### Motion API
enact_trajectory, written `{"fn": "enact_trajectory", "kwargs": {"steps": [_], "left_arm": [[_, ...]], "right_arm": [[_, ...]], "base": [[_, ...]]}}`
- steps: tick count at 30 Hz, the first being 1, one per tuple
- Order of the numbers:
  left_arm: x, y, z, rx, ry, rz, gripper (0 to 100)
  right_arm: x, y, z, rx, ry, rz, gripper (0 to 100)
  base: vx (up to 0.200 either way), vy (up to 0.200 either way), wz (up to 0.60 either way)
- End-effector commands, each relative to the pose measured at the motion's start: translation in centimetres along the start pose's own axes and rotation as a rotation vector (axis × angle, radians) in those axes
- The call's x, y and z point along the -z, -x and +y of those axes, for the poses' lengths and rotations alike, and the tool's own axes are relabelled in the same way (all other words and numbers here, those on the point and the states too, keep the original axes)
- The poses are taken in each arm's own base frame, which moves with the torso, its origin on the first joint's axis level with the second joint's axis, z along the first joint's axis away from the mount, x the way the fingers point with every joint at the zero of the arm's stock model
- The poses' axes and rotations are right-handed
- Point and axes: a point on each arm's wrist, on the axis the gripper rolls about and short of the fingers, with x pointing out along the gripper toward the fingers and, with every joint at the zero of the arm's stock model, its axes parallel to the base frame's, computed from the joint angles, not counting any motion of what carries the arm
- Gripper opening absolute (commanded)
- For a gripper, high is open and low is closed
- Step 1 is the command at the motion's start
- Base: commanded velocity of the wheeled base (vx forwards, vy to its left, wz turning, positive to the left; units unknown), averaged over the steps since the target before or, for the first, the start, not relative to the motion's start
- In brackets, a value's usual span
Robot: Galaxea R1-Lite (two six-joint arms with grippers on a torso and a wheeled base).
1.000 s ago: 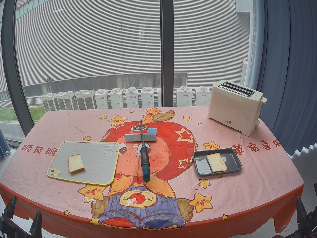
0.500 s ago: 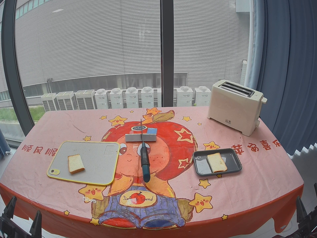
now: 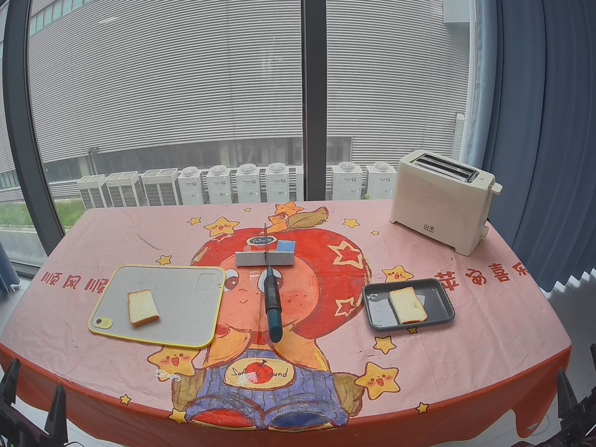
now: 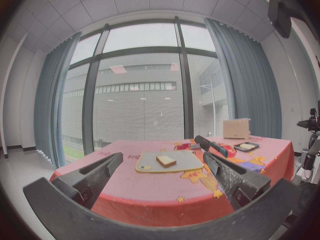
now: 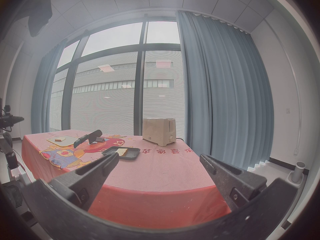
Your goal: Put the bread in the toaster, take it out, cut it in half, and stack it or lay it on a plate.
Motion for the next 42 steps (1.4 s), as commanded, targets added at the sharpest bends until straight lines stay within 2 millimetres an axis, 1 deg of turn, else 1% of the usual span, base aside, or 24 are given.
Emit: {"fn": "enact_trajectory", "kwargs": {"steps": [1,13,19,26,36,38,42], "left_arm": [[0.3,0.0,0.0,-0.019,0.002,-0.015,100],[0.4,0.0,0.0,-0.012,-0.018,-0.009,100],[0.5,0.0,-0.1,0.044,-0.033,0.000,100],[1.1,0.1,-0.1,0.059,-0.031,0.060,100],[1.1,0.1,-0.1,0.064,-0.037,0.064,100],[1.0,0.1,-0.1,0.066,-0.037,0.059,100],[-1.1,-0.1,-0.1,0.079,-0.033,0.040,100]], "right_arm": [[0.5,0.0,0.0,-0.001,0.001,0.003,100],[0.5,0.0,0.0,-0.001,0.001,0.003,100],[0.5,0.0,0.0,-0.001,0.001,0.003,100],[0.5,0.0,0.0,-0.001,0.001,0.003,100],[0.5,0.0,0.0,-0.001,0.001,0.003,100],[0.5,0.0,0.0,-0.001,0.001,0.003,100],[0.5,0.0,0.0,-0.001,0.001,0.003,100]], "base": [[0.000,0.000,0.00],[0.000,0.000,0.00],[0.000,0.000,0.00],[0.000,0.000,0.00],[0.000,0.000,0.00],[0.000,0.000,0.00],[0.000,0.000,0.00]]}}
